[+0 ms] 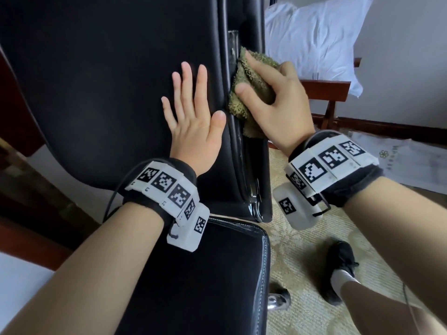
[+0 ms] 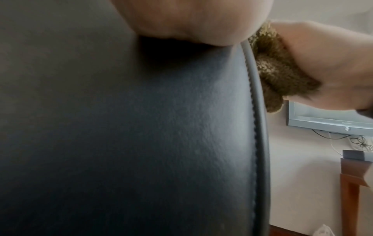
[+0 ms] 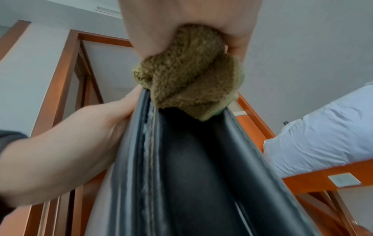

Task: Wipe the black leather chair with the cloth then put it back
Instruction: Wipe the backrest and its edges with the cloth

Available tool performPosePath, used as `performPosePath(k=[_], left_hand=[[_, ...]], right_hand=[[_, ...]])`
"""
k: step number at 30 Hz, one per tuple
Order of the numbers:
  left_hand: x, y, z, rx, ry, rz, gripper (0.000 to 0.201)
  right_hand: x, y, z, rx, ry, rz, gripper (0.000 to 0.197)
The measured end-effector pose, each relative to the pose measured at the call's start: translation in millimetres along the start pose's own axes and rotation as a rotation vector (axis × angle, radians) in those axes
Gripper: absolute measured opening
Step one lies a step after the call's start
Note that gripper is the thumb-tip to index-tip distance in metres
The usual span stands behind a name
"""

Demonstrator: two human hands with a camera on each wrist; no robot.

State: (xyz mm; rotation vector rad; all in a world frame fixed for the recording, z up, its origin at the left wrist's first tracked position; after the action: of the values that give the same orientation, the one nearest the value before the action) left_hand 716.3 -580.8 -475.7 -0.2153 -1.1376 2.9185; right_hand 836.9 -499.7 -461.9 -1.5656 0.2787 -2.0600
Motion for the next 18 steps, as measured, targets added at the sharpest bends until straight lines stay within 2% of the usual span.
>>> performPosePath(k=[5,13,18], left_hand=[[-0.2,20.9,-7.6,-0.083,-0.03,0.005,0.065],[4.5,53.0,-28.1,-0.183,-0.064,-0.032,0.058],[3.4,60.0,-33.6,-0.262,-0.045,-0.013,0.066]], right_hand=[[-24.2,17.4,-9.6,-0.011,-0.03,0.023,0.045],[-102.2,67.2,-38.5,0.129,0.121,0.061,0.048],[-119.5,77.2,-43.7,0.111,0.084,0.069,0.048]])
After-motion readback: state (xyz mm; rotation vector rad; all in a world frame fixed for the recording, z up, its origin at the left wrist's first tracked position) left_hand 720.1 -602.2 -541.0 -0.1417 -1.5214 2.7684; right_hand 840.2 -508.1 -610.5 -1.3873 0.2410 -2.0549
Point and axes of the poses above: each hand's wrist, its own y-axis away from the middle knuckle, its own z-axis out of the back of the hand, x = y × z, the point moved 9 cm from there along -y, towards the middle knuckle, and after that the axes turned 14 degrees about -z, right-handed, at the moved point
